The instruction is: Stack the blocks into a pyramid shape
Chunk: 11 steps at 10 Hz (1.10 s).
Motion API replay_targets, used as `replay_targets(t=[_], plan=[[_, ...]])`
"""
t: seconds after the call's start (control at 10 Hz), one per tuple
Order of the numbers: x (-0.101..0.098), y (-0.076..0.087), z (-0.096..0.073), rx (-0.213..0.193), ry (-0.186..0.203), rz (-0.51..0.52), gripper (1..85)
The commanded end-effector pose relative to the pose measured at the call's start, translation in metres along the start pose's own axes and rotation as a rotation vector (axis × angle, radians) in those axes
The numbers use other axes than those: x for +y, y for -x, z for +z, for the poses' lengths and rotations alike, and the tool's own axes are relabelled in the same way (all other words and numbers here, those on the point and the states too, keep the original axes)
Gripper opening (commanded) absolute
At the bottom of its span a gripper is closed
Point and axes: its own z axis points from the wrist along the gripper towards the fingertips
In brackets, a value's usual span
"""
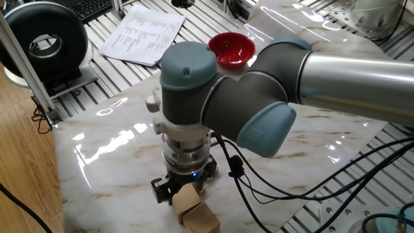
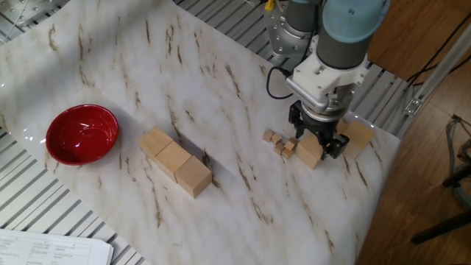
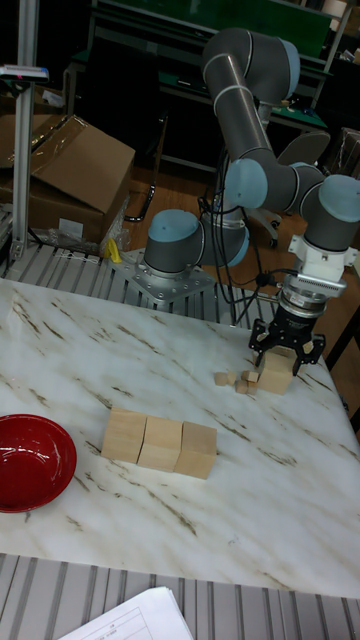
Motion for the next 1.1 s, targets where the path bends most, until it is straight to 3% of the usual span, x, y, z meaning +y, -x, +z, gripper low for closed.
replay_targets(t=[0.0, 0.1, 0.2, 0.4, 0.5, 0.6, 0.7, 0.9, 1.0], plan=[[0.005, 0.002, 0.002, -0.008, 0.017, 0.012, 67.7], [0.012, 0.007, 0.002, -0.029, 0.043, 0.054, 57.7], [0.016, 0.006, 0.001, -0.021, 0.048, 0.085, 51.7], [0.006, -0.012, -0.014, 0.063, 0.014, 0.150, 31.7], [0.003, -0.001, -0.016, 0.036, 0.021, 0.165, 19.0], [0.026, 0.005, -0.014, 0.022, 0.071, 0.264, 5.7], [0.028, -0.002, -0.017, 0.052, 0.040, 0.252, 3.7], [0.048, 0.002, -0.026, 0.035, 0.044, 0.251, 1.0], [0.053, 0.003, -0.030, 0.028, 0.038, 0.171, 1.0]])
